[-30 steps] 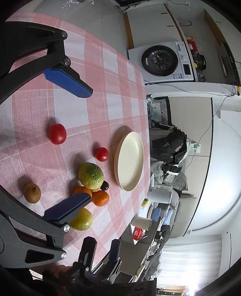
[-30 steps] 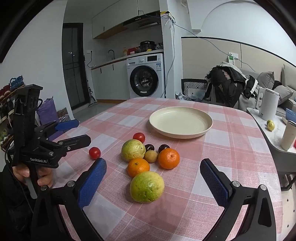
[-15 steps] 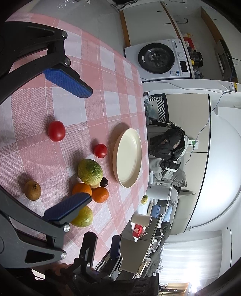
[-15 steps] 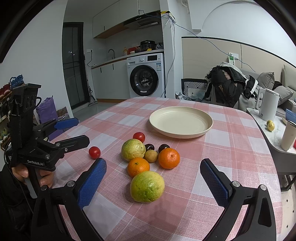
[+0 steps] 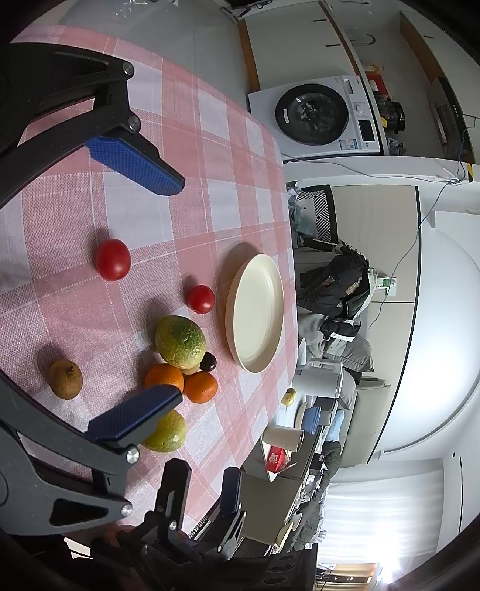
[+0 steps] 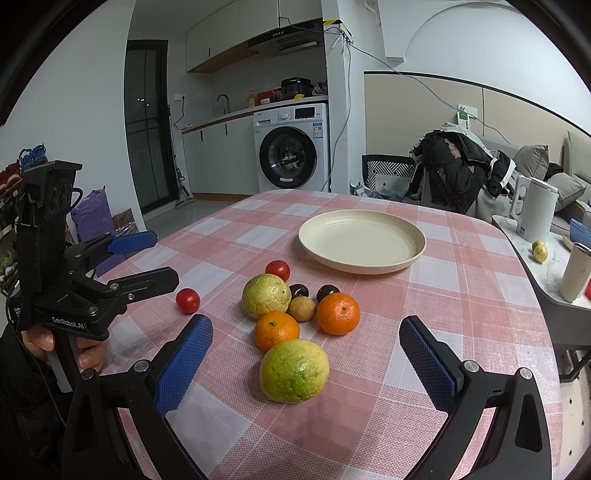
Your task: Organize fruits
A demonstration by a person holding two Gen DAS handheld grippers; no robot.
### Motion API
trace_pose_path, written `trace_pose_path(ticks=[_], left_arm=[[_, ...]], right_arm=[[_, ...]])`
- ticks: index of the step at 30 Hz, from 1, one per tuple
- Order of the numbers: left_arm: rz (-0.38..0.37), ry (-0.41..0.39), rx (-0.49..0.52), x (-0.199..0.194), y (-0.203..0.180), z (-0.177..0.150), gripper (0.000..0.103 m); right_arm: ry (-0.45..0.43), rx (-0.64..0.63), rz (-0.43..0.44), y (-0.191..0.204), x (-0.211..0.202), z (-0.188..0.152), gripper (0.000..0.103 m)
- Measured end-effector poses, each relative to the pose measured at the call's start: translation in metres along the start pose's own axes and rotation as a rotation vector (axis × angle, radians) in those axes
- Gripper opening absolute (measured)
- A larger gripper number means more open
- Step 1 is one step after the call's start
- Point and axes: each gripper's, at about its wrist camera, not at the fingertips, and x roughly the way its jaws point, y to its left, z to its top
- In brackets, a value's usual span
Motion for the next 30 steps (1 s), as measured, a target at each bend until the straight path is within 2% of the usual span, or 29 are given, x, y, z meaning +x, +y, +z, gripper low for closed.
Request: trace_pose_path(ticks=[30], left_arm=[[0.001,0.003,0.004,0.0006,-0.0003,-0.0003,0.102]], right_arm=[[0.009,0.003,-0.020,-0.0039,0.0047,-0.0043,0.103]])
